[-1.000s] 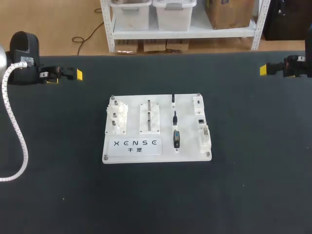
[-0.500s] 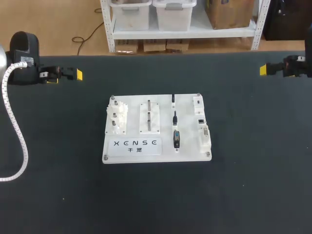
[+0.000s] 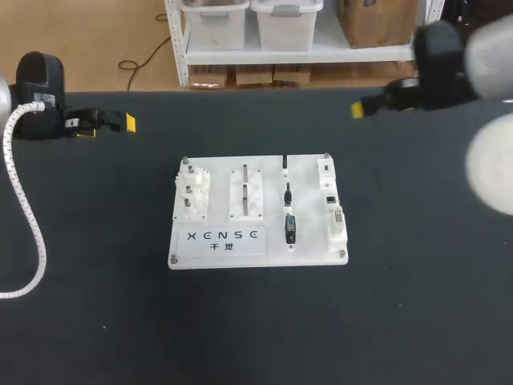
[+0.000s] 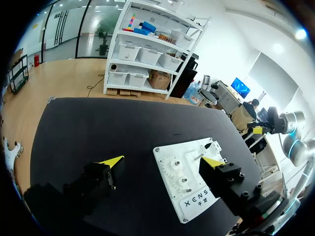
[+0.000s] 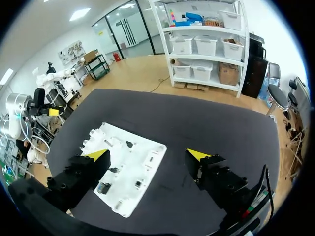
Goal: Insert the USB connector, Ethernet cable, and multi-pin plug into their matching sockets one by one.
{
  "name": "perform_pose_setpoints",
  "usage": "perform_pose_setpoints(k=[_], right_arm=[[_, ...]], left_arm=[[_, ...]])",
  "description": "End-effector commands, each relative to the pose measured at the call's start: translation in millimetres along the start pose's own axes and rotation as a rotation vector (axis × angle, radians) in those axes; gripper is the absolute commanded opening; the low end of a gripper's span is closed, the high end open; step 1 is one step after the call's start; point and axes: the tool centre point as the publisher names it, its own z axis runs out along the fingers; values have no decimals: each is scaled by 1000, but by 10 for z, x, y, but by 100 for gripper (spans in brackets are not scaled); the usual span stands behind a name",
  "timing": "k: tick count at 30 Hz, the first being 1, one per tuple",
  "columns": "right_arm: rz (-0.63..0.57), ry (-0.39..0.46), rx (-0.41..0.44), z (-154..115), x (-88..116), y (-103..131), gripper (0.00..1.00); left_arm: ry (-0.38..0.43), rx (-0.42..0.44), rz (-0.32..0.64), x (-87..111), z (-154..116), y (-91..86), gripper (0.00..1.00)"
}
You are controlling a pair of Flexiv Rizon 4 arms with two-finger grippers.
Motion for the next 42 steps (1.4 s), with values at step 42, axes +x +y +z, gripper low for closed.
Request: perform_pose_setpoints(k=[42], right_arm=[[309, 282, 475, 1385, 404, 594, 100]], left_arm=[[0, 0, 0, 0, 0, 0, 100]])
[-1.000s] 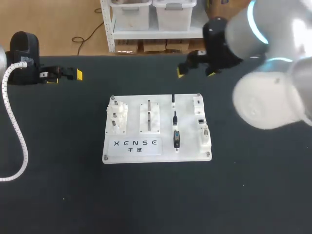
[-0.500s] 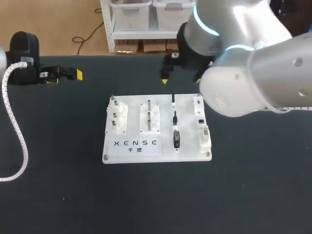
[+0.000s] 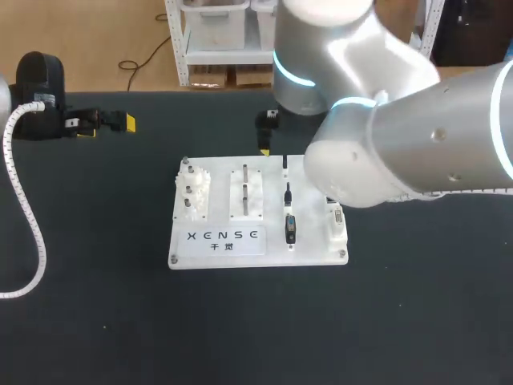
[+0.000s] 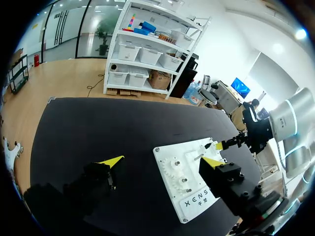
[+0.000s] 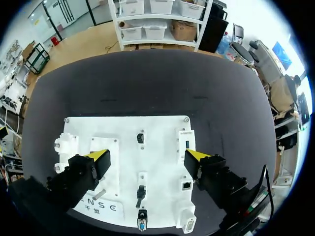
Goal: Insert the USB connector, Ethernet cable, and multi-pin plug into their matching sockets one by one.
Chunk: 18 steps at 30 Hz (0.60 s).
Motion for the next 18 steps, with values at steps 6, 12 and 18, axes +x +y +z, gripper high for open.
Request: perform_pose_setpoints(k=[6, 12, 18], right_arm=[[13, 3, 10, 221, 23, -12, 100], [17, 8, -1, 285, -51, 30, 100], [17, 20, -6, 321, -121, 77, 100]], left_arm=[[0, 0, 0, 0, 0, 0, 100], [0, 0, 0, 0, 0, 0, 100], [0, 0, 0, 0, 0, 0, 100]])
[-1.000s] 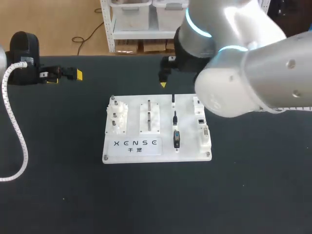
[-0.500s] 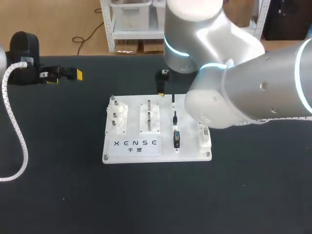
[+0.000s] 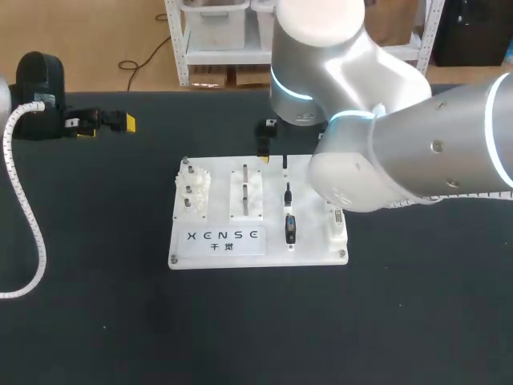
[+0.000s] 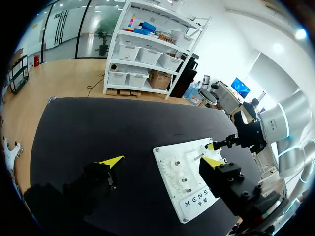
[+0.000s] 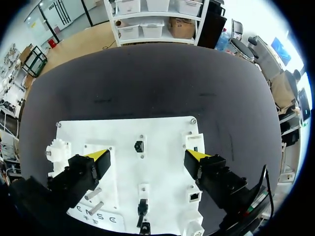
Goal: Insert the USB connector, Ethernet cable, and multi-pin plug into their matching sockets one by one.
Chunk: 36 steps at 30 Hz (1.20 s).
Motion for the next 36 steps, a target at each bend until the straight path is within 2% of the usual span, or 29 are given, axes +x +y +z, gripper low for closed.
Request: perform_pose_setpoints(k=[1, 6, 31, 33, 36], right_arm=[[-3, 16, 4, 33, -59, 60, 100], [-18, -13, 6, 41, -66, 83, 100], [-2, -10, -10, 35, -66, 86, 100], [26, 43, -13, 42, -76, 76, 100], [46, 74, 7, 56, -81, 68, 100]], left_arm=[[0, 0, 0, 0, 0, 0, 100], [0, 0, 0, 0, 0, 0, 100], [0, 0, 0, 0, 0, 0, 100], [0, 0, 0, 0, 0, 0, 100], [0, 0, 0, 0, 0, 0, 100]])
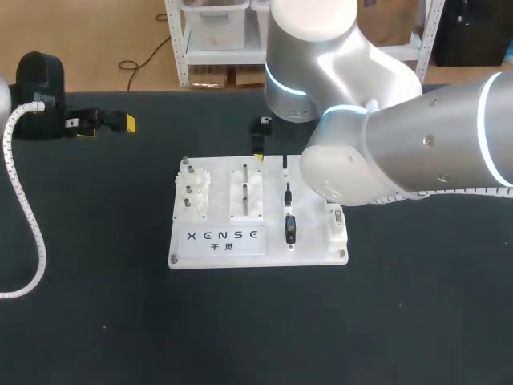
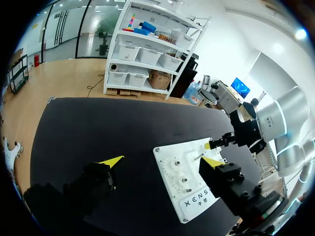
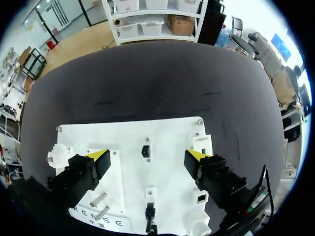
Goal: Insert the USB connector, Ethernet cable, and multi-pin plug into their matching sockets one by one.
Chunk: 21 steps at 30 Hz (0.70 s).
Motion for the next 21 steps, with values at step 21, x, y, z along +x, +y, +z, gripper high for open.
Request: perform_pose_setpoints(k=[21], right_arm=[[86, 157, 13, 96, -113, -29, 100]], left_arm=[[0, 0, 0, 0, 0, -1, 100]])
